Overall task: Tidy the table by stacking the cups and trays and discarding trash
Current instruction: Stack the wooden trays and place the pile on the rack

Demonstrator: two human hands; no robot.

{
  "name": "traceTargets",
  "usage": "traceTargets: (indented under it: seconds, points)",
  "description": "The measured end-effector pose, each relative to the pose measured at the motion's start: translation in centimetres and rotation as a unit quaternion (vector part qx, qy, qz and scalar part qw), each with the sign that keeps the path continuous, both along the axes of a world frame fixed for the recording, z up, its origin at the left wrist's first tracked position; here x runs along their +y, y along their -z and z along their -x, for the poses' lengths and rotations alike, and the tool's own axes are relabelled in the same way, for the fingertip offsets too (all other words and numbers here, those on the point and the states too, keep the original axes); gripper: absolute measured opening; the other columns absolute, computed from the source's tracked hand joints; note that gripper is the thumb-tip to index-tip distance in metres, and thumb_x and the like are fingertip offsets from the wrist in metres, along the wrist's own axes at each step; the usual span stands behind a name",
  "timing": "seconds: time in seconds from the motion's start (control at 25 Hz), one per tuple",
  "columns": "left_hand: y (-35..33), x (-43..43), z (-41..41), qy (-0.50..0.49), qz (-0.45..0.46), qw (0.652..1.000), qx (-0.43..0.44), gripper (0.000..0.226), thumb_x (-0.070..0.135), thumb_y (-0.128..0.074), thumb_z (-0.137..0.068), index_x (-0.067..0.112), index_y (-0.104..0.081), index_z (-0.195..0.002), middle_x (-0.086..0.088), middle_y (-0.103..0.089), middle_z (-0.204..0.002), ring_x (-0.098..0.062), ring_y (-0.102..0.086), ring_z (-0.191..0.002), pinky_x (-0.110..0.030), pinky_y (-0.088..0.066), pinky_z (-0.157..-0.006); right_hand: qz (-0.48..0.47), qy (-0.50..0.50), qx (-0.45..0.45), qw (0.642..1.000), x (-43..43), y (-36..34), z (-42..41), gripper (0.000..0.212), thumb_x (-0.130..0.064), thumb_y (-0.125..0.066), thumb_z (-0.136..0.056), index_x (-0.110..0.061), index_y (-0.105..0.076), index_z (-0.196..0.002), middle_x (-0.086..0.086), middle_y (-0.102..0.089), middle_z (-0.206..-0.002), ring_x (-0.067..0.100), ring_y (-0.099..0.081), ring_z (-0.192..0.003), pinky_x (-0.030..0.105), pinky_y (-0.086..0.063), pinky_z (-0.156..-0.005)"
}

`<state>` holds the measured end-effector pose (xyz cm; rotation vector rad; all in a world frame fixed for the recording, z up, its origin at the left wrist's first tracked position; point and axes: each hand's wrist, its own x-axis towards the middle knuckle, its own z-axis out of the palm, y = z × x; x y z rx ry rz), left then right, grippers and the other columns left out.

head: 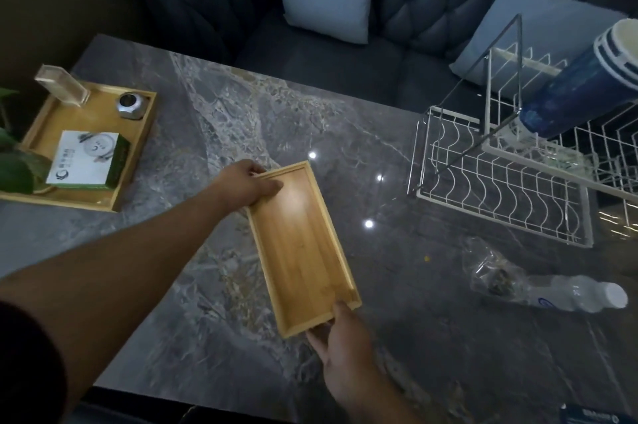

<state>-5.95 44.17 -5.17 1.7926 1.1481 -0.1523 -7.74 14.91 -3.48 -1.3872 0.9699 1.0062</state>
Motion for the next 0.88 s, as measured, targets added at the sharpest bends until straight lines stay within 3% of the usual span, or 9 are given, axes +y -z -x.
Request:
traceTargets:
  seconds: [0.16,0.32,0.4,0.48,0.56,0.64,0.68,0.76,0.88]
  points:
    - [0.1,1.5,-1.4,0.024,-0.022,0.999,-0.023,0.076,0.067,-0.086,-0.051,0.034,-0.060,-0.115,0.009,-0.063,-0.107,-0.011,-0.062,-0.092,-0.027,-0.048,-0.064,-0.014,-0.044,0.051,0.998,1.9,0.4,2.3,0.011,-0.015,-0.055,-0.101,-0.005,-0.060,-0.104,0.017,-0.066,-0.102,0.032,-0.065,-0.104,0.050,-0.049,-0.102]
    - [0.1,1.2,-1.1,-0.009,-0.019,0.999,-0.044,0.096,0.059,-0.089,-0.060,0.028,-0.047,-0.140,0.009,-0.056,-0.127,-0.017,-0.058,-0.113,-0.035,-0.054,-0.084,-0.012,-0.171,0.055,0.984,1.1,0.6,1.6,0.024,-0.031,-0.062,-0.097,-0.008,-0.061,-0.105,0.014,-0.068,-0.110,0.027,-0.068,-0.101,0.043,-0.054,-0.091]
    - [-0.5,-0.2,1.0,-0.081,-0.032,0.995,-0.044,0.094,0.060,-0.083,-0.068,0.021,-0.045,-0.144,0.004,-0.057,-0.134,-0.020,-0.059,-0.116,-0.039,-0.053,-0.093,0.024,-0.331,0.036,0.943,-0.9,-0.1,-0.5,0.038,-0.050,-0.059,-0.095,-0.012,-0.063,-0.099,0.010,-0.075,-0.095,0.022,-0.073,-0.079,0.039,-0.060,-0.072]
    - [-0.9,-3.2,5.0,-0.143,-0.022,0.989,-0.010,0.088,0.067,-0.070,-0.073,0.018,-0.049,-0.142,-0.003,-0.062,-0.132,-0.024,-0.062,-0.110,-0.039,-0.051,-0.090,0.090,-0.448,-0.082,0.885,-2.8,-0.5,-3.4,0.048,-0.053,-0.052,-0.095,-0.010,-0.067,-0.081,0.014,-0.074,-0.069,0.023,-0.068,-0.054,0.042,-0.059,-0.057]
    - [-0.9,-7.4,9.4,-0.160,0.034,0.986,0.036,0.090,0.074,-0.056,-0.070,0.017,-0.054,-0.139,-0.006,-0.065,-0.127,-0.024,-0.063,-0.105,-0.040,-0.049,-0.092,0.153,-0.507,-0.232,0.816,-3.1,-0.5,-5.9,0.057,-0.056,-0.046,-0.095,-0.008,-0.067,-0.072,0.018,-0.071,-0.069,0.032,-0.069,-0.062,0.051,-0.060,-0.067]
    - [-0.8,-11.5,12.6,-0.136,0.111,0.982,0.074,0.090,0.080,-0.050,-0.072,0.017,-0.060,-0.136,-0.005,-0.067,-0.128,-0.025,-0.063,-0.111,-0.043,-0.047,-0.101,0.136,-0.547,-0.300,0.770,-1.5,-0.5,-6.6,0.061,-0.064,-0.038,-0.092,-0.013,-0.071,-0.090,0.008,-0.074,-0.086,0.028,-0.071,-0.083,0.048,-0.056,-0.083]
    - [-0.7,-13.0,13.3,-0.130,0.152,0.977,0.074,0.088,0.080,-0.051,-0.075,0.017,-0.062,-0.135,-0.003,-0.067,-0.127,-0.023,-0.064,-0.112,-0.041,-0.048,-0.100,0.102,-0.557,-0.291,0.771,-0.3,-0.3,-6.2,0.061,-0.067,-0.037,-0.091,-0.019,-0.071,-0.104,0.001,-0.074,-0.100,0.023,-0.069,-0.095,0.045,-0.054,-0.091]
    - [-0.4,-14.8,13.7,-0.143,0.218,0.965,0.038,0.079,0.076,-0.057,-0.081,0.018,-0.064,-0.134,0.005,-0.071,-0.117,-0.011,-0.067,-0.102,-0.030,-0.052,-0.085,0.047,-0.536,-0.232,0.810,1.7,0.2,-4.8,0.059,-0.066,-0.043,-0.092,-0.025,-0.060,-0.131,-0.007,-0.064,-0.123,0.020,-0.061,-0.115,0.043,-0.048,-0.102]
    - [-0.1,-15.1,13.1,-0.192,0.242,0.951,0.007,0.069,0.069,-0.064,-0.083,0.020,-0.066,-0.131,0.016,-0.069,-0.100,-0.004,-0.066,-0.091,-0.021,-0.049,-0.070,0.039,-0.488,-0.200,0.849,2.5,0.6,-3.4,0.063,-0.057,-0.052,-0.093,-0.023,-0.043,-0.145,-0.001,-0.059,-0.134,0.020,-0.057,-0.117,0.044,-0.047,-0.104]
